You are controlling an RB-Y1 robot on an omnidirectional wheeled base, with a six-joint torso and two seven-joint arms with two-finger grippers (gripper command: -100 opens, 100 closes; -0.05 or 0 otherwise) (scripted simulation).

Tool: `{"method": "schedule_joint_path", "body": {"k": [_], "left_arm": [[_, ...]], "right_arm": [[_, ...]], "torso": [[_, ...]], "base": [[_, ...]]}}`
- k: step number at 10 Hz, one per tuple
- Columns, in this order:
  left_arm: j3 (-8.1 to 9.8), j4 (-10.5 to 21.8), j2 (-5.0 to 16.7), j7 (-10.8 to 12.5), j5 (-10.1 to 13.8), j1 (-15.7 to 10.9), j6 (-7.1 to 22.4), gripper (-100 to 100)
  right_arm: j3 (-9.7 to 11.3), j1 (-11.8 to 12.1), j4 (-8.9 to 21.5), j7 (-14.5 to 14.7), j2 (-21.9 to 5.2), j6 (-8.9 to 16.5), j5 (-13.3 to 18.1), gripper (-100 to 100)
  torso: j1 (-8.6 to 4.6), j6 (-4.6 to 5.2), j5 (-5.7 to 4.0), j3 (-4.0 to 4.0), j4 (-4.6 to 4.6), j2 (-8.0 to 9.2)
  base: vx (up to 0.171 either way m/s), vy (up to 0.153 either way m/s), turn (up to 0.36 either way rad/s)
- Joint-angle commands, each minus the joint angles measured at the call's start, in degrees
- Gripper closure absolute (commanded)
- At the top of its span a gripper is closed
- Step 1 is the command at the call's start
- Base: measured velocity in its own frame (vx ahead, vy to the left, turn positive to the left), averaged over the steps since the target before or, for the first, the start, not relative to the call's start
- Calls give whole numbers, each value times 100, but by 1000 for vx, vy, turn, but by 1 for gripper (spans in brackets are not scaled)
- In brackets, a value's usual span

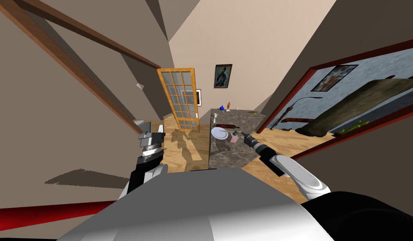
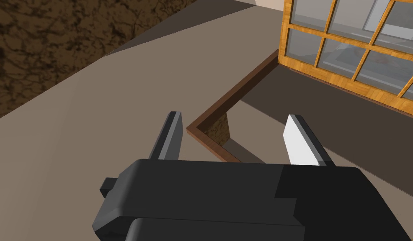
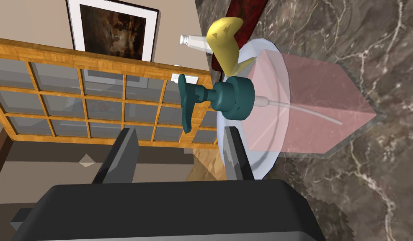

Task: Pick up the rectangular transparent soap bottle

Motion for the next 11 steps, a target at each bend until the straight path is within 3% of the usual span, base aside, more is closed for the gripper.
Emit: {"method": "schedule_joint_path", "body": {"k": [1,4,5,6,11], "left_arm": [[0,0,0,0,0,0,0,0],[0,0,0,0,0,0,0,0],[0,0,0,0,0,0,0,0],[0,0,0,0,0,0,0,0],[-1,0,-1,0,0,0,0,0]], "right_arm": [[0,0,0,0,0,0,0,100],[0,0,0,0,0,0,0,100],[0,0,0,0,0,0,0,0],[-67,196,148,-81,-134,-34,0,-100],[-289,796,603,-376,-604,-162,-33,-100]], "torso": [[0,0,0,0,0,0],[0,0,0,0,0,0],[0,0,0,0,0,0],[0,0,0,0,0,0],[33,1,8,6,2,9]], "base": [[0,0,0],[0,0,0],[0,0,0],[-12,42,-32],[-21,86,-40]]}}
